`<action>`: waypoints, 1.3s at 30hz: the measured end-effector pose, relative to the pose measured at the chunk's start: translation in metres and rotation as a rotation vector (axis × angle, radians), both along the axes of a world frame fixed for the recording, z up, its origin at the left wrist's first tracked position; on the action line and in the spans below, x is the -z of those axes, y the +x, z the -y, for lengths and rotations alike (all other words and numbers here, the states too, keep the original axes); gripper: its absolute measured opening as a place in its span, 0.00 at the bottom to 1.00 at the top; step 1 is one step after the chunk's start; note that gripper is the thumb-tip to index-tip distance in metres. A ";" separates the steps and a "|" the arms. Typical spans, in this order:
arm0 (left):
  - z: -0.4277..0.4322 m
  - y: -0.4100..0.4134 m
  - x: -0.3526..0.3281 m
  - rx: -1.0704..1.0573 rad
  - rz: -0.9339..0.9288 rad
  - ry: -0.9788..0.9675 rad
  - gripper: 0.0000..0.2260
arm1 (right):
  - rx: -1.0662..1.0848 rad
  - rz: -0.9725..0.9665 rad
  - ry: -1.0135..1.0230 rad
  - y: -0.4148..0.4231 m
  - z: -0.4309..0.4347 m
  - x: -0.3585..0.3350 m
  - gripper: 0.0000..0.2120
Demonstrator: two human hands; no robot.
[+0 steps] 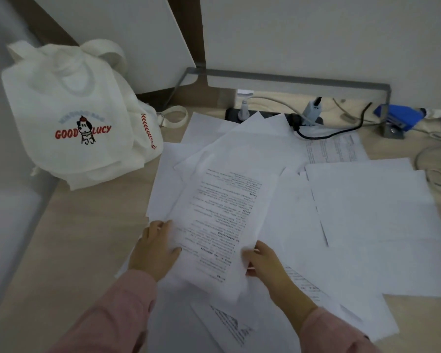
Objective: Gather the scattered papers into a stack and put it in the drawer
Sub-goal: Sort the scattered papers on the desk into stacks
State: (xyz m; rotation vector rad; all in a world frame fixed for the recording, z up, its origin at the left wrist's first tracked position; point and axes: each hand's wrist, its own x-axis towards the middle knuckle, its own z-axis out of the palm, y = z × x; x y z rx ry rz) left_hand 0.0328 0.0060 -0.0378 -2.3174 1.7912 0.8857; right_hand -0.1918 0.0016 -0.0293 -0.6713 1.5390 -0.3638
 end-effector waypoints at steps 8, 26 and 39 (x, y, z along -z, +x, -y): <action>0.044 -0.057 -0.037 0.352 -0.164 -0.402 0.32 | -0.415 -0.415 -0.289 -0.058 0.026 -0.026 0.06; 0.054 -0.159 -0.027 -0.045 -0.498 0.006 0.05 | -0.613 -1.047 -0.532 -0.247 0.055 -0.023 0.36; 0.016 -0.207 -0.012 -0.784 -0.699 -0.118 0.07 | -1.129 -1.196 -0.804 -0.331 0.068 0.032 0.33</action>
